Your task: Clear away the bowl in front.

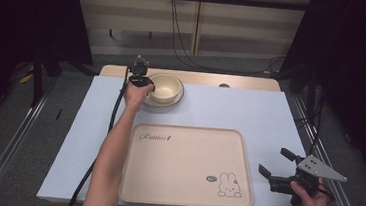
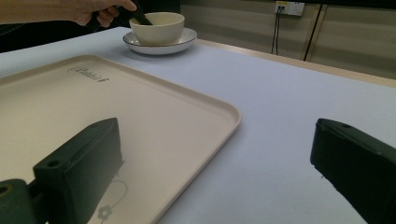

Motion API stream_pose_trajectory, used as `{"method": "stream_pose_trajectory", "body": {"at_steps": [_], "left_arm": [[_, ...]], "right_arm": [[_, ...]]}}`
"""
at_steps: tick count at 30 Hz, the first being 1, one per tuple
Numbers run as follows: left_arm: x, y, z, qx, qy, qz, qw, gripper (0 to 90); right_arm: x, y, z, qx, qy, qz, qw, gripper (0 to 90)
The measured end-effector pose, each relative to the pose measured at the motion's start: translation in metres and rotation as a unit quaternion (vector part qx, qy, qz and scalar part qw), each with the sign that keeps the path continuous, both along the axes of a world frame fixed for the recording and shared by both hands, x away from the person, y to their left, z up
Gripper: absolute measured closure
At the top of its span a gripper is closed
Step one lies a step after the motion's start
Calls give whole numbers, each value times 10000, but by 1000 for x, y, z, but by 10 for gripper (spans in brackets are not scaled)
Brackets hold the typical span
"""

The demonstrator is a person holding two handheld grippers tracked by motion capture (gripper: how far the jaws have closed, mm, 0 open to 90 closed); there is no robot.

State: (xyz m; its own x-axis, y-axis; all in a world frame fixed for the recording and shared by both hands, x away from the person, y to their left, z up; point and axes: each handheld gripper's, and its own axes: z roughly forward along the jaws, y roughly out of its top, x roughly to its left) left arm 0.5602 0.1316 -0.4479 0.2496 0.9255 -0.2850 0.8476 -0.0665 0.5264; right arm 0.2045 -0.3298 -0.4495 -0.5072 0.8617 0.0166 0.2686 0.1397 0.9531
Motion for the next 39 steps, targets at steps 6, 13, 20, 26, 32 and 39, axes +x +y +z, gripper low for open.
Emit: {"method": "stream_pose_trajectory", "body": {"at_steps": [6, 13, 20, 26, 32, 39], "left_arm": [[-1, 3, 1, -165, 6, 100, 9998, 838], [-3, 6, 2, -220, -4, 210, 9995, 836], [-7, 7, 6, -354, -90, 370, 9986, 835], [-11, 11, 14, -426, -190, 293, 9985, 836], [-16, 16, 22, -514, -269, 182, 9981, 835], [-24, 17, 28, -509, -315, 62, 9982, 835]], "right_arm": [[0, 0, 0, 4, -21, -3, 10000, 19], [0, 0, 0, 20, -12, 18, 10000, 19], [0, 0, 1, 16, -37, -10, 10000, 12], [0, 0, 1, 29, -53, -17, 10000, 7], [0, 0, 1, 78, -43, 0, 10000, 4], [0, -1, 1, 184, -11, -35, 9998, 0]]}}
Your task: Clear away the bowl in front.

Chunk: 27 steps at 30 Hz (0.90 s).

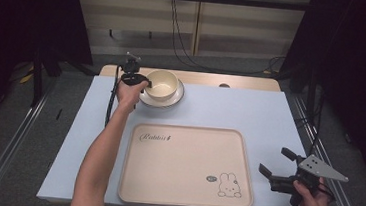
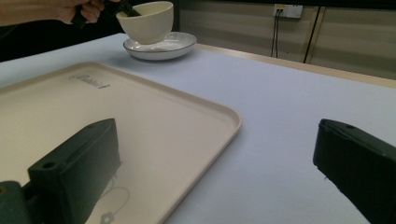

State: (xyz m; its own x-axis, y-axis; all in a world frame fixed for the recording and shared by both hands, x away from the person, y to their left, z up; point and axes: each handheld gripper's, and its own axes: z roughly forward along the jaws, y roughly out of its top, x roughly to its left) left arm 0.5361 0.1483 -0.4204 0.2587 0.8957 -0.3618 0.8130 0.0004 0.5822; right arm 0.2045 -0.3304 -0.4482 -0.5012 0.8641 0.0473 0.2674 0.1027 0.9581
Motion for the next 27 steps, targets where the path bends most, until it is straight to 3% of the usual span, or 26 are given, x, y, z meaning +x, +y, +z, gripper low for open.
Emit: {"method": "stream_pose_trajectory", "body": {"at_steps": [15, 18, 27], "left_arm": [[-24, 2, 18, -188, -197, -400, 9988, 835], [-27, 2, 18, -230, -224, -382, 9988, 835], [-41, -7, 27, -184, -281, -715, 9969, 835]], "right_arm": [[-1, 0, 0, -148, -87, -41, 9998, 1], [0, 0, 0, -162, -99, -50, 9998, 1], [-1, 1, 0, -153, -112, -74, 9998, 2]]}}
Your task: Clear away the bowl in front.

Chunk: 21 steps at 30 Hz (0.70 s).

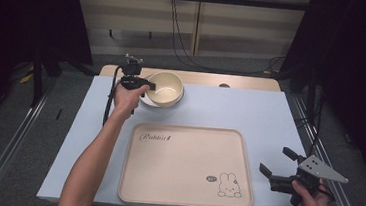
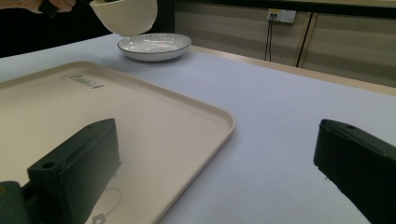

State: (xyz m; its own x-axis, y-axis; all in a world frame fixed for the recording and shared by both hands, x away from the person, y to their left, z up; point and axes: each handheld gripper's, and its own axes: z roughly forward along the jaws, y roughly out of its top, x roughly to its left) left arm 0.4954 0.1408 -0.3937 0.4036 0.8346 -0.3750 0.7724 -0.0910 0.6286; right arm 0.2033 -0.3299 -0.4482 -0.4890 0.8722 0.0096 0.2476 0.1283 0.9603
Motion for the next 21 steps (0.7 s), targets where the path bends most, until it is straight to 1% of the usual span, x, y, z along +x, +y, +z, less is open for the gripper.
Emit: {"method": "stream_pose_trajectory", "body": {"at_steps": [3, 4, 5, 6, 8, 10, 12, 13, 14, 15, 16, 17, 18, 19, 20, 21], "left_arm": [[-4, -4, 1, 15, -10, -132, 9999, 835], [-6, -5, 1, 8, -1, -141, 9999, 835], [-7, -7, 0, -40, 6, -129, 9999, 835], [-9, -8, -1, -78, 11, -183, 9998, 835], [-12, -10, -2, -130, 19, -207, 9997, 835], [-15, -14, -3, -133, 35, -255, 9996, 836], [-17, -16, -3, -74, 43, -369, 9993, 835], [-18, -19, -3, -81, 16, -379, 9992, 835], [-19, -20, -2, -99, 30, -427, 9990, 835], [-21, -23, -2, -141, 10, -367, 9992, 835], [-22, -23, -1, -100, 13, -494, 9987, 835], [-23, -25, -1, -139, 7, -483, 9987, 835], [-24, -27, 0, -145, 15, -544, 9984, 835], [-26, -29, 0, -160, 1, -551, 9984, 835], [-27, -30, 1, -88, -9, -639, 9979, 835], [-28, -32, 0, -128, -27, -650, 9978, 835]], "right_arm": [[0, 0, 0, 3, -8, -4, 10000, 2], [0, 0, 0, 11, -8, -9, 10000, 2], [0, 0, 0, 8, -24, 4, 10000, 2], [0, 0, 0, 8, -24, 4, 10000, 2], [0, 0, 0, -8, -42, -22, 10000, 2], [0, 0, 0, 2, -27, -16, 10000, 2], [0, 0, 0, -6, -40, -17, 10000, 2], [0, 0, 0, 3, -38, -5, 10000, 2], [0, 0, 0, 3, -46, -12, 10000, 2], [0, 0, 0, 10, -36, -18, 10000, 2], [1, 0, 0, 0, -36, -12, 10000, 2], [1, 0, 0, 1, -35, -13, 10000, 2], [1, 0, 0, 4, -33, -11, 10000, 2], [1, 0, 0, -2, -42, -10, 10000, 2], [1, 0, 0, -3, -43, -13, 10000, 2], [1, 0, 0, -6, -48, -14, 10000, 2]]}}
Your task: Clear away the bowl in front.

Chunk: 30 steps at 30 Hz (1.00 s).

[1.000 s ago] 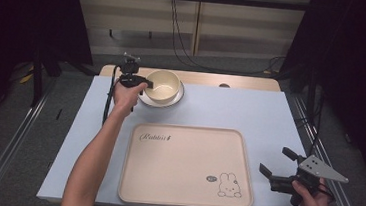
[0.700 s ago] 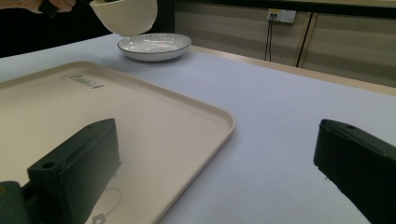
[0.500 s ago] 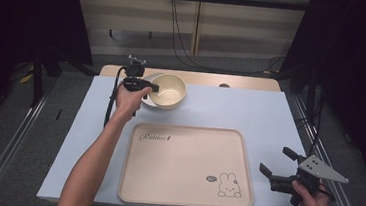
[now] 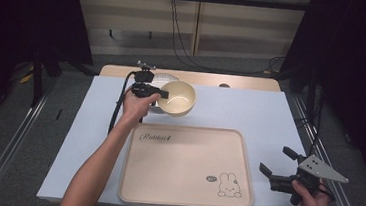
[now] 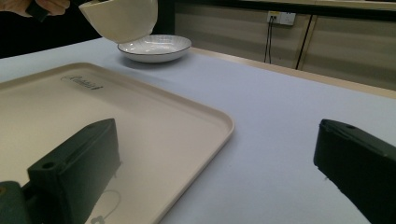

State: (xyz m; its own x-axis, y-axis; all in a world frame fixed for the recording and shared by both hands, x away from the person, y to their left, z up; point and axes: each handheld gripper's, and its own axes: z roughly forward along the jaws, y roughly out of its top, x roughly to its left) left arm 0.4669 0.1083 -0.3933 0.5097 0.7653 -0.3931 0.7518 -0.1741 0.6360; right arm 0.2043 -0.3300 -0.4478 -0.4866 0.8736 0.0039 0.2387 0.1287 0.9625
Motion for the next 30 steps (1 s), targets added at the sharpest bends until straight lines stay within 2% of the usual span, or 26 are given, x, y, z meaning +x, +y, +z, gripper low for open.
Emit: {"method": "stream_pose_trajectory", "body": {"at_steps": [1, 2, 4, 6, 11, 14, 20, 25, 30], "left_arm": [[-3, -6, -1, -92, -3, 36, 10000, 835], [-4, -7, -2, -75, 37, -38, 10000, 835], [-6, -11, -3, -91, 18, -19, 10000, 835], [-9, -17, -3, -83, 54, -178, 9998, 835], [-12, -26, -4, -119, 49, -225, 9997, 835], [-15, -33, -5, -102, 104, -380, 9992, 835], [-20, -43, -7, -83, 119, -465, 9988, 835], [-24, -52, -7, -64, 129, -678, 9976, 835], [-28, -63, -8, -61, 160, -783, 9968, 835]], "right_arm": [[0, 0, 0, -1, 7, 25, 10000, 2], [0, 0, 0, 2, -2, 4, 10000, 2], [0, 0, 0, 1, -1, 4, 10000, 2], [0, 0, 0, 13, 3, 16, 10000, 2], [0, 0, 0, 6, 3, 47, 10000, 2], [0, 0, 0, 41, -16, 41, 10000, 2], [0, 0, 1, 42, -42, 24, 10000, 2], [0, 0, 1, 20, -40, 1, 10000, 2], [-1, 0, 1, 32, -13, 28, 10000, 2]]}}
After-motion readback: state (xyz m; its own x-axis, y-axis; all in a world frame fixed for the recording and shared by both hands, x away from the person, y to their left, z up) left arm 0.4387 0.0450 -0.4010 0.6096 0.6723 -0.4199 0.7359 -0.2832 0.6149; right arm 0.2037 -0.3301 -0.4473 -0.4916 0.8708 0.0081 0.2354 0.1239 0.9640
